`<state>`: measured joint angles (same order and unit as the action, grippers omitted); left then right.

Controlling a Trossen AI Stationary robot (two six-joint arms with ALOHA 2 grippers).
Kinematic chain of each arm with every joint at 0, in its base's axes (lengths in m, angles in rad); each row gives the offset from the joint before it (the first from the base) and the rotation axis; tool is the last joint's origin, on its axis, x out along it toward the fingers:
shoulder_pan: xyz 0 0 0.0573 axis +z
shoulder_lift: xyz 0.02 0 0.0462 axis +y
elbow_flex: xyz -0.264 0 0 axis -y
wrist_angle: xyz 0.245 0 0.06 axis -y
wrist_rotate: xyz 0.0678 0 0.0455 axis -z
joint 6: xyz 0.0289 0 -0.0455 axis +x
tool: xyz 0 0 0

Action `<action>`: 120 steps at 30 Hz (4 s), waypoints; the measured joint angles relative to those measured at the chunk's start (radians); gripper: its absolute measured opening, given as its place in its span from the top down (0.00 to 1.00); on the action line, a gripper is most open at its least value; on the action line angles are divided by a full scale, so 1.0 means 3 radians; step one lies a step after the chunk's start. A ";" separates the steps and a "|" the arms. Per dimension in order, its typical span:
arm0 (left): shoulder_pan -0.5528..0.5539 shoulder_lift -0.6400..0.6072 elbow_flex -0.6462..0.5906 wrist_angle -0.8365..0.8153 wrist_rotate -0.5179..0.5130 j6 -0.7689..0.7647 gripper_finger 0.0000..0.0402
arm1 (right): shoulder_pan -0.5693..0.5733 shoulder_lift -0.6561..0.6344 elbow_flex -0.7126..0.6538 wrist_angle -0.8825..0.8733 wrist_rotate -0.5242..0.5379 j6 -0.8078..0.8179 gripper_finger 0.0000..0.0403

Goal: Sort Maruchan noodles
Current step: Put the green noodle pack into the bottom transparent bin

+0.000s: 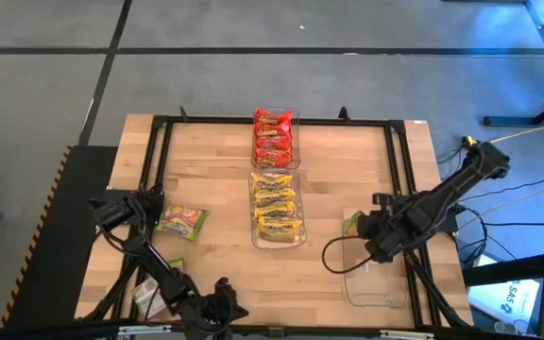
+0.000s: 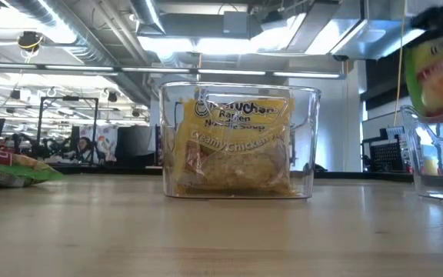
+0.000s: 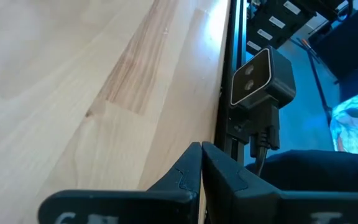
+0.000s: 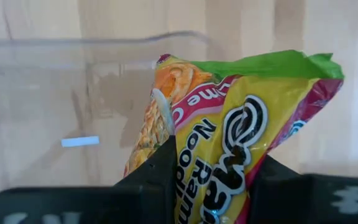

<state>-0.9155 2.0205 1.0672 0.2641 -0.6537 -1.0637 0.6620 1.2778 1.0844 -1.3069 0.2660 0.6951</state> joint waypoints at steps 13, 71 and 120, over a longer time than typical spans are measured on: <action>0.0032 0.0000 0.0000 0.0007 0.0052 0.0000 0.99 | -0.0004 0.0034 -0.0766 0.0887 -0.0043 -0.0216 0.78; 0.0265 -0.1279 0.0611 -0.3254 0.0608 -0.0215 1.00 | 0.0578 0.1527 0.0260 0.3807 0.0439 -0.0846 0.47; 0.0322 -0.1375 -0.0952 -0.4753 0.1181 -0.0808 0.76 | 0.0584 0.1803 0.0262 0.3745 0.0657 -0.0747 0.47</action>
<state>-0.8188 1.6081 0.7816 -1.1618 -0.2995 -1.3061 0.8371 1.8187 1.1629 -0.1833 0.4631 0.4709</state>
